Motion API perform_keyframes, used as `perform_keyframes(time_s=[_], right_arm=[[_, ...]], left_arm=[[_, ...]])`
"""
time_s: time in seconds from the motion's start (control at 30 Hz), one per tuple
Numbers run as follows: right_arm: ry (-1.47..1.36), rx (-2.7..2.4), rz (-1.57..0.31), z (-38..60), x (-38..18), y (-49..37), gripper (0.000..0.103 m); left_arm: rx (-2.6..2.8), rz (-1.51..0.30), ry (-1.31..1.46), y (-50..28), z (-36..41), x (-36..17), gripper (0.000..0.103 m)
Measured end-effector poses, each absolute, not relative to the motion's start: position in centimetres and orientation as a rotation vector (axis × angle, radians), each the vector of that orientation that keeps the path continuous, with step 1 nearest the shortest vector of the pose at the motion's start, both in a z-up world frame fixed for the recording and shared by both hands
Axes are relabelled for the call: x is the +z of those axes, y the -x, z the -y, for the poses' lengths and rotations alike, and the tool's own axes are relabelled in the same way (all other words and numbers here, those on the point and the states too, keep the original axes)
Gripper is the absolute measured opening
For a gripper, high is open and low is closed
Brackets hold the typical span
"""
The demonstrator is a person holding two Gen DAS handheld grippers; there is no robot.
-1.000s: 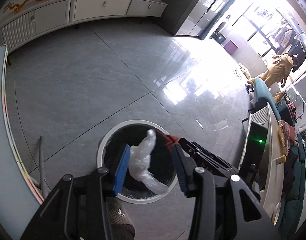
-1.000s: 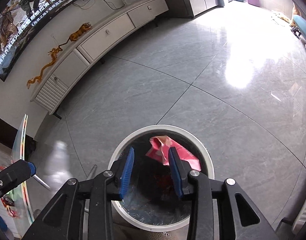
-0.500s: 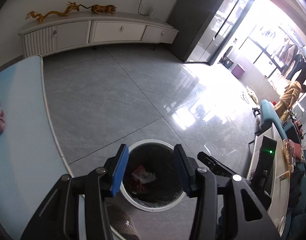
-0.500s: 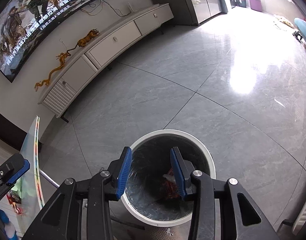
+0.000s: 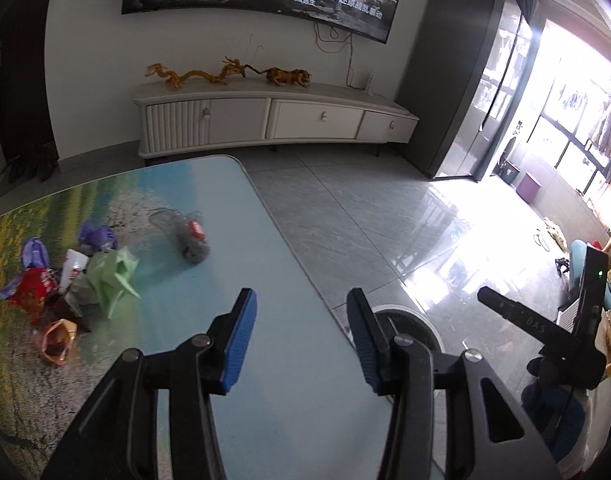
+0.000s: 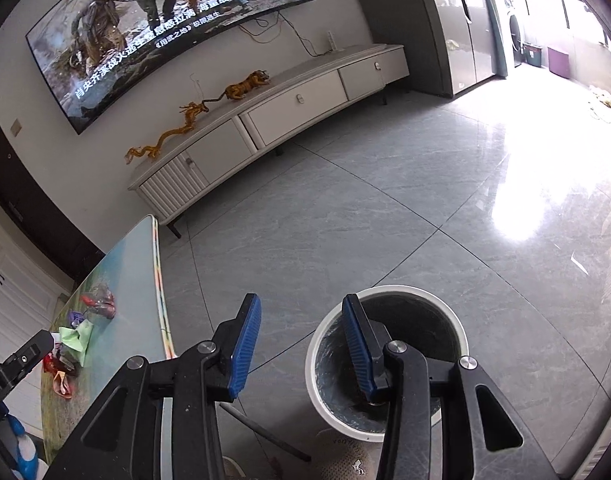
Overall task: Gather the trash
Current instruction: 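Move both open tools back over the remaining trash on the table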
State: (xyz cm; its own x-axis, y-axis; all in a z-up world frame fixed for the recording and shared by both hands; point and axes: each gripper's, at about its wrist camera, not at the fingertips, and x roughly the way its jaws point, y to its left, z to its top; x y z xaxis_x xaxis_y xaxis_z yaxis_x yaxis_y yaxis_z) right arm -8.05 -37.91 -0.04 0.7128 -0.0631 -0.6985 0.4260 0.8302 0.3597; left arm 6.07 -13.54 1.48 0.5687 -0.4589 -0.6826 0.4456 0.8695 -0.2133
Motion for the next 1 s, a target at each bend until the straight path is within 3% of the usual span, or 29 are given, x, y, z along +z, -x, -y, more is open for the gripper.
perform_keyframes(time_s=[0.6,1.0], right_arm=[[-0.343,-0.096,-0.71,26.2,6.3,5.0,0.042],[-0.275,0.103,-0.715,19.1,7.8,-0.4,0.047]], left_arm=[[-0.332,-0.759,0.17,-4.8,-0.3,2.2,0.047],[-0.132,-0.793,0.315,-5.9,-9.2,-0.4,0.053]])
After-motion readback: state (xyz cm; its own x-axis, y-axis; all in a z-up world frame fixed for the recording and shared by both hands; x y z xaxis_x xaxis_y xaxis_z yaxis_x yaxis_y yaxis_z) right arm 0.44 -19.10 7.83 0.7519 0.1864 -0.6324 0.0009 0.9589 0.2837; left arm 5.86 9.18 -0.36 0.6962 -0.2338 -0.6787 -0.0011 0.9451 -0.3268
